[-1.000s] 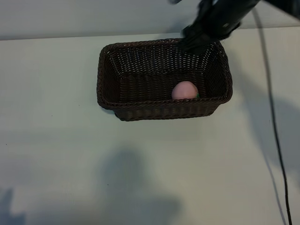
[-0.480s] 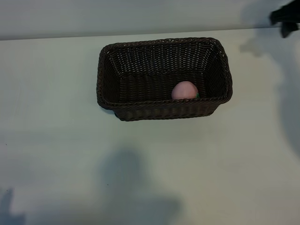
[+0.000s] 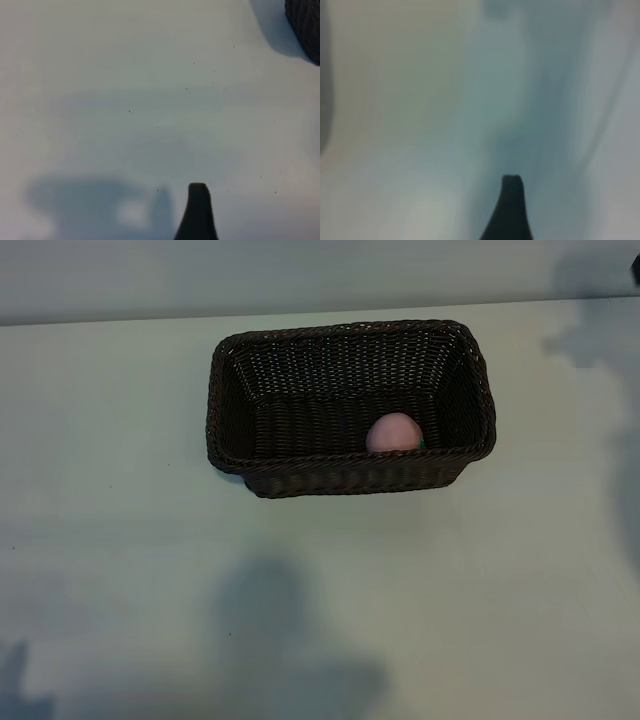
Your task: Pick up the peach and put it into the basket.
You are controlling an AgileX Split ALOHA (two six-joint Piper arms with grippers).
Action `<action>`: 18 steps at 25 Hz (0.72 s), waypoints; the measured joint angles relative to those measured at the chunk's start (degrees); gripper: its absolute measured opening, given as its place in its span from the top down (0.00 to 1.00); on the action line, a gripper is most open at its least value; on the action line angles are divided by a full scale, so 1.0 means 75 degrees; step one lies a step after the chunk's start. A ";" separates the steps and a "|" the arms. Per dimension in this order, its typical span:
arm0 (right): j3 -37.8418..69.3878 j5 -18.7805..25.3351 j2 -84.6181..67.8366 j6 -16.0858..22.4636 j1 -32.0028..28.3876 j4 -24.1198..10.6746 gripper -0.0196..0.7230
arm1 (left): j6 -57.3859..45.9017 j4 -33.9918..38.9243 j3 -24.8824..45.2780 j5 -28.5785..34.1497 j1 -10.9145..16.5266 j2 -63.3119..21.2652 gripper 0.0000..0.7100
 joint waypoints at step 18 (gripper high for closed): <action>0.0743 0.0339 -0.5632 0.0116 0.0000 0.0308 0.17 | 0.0000 0.0000 0.0000 0.0000 0.0000 0.0000 0.17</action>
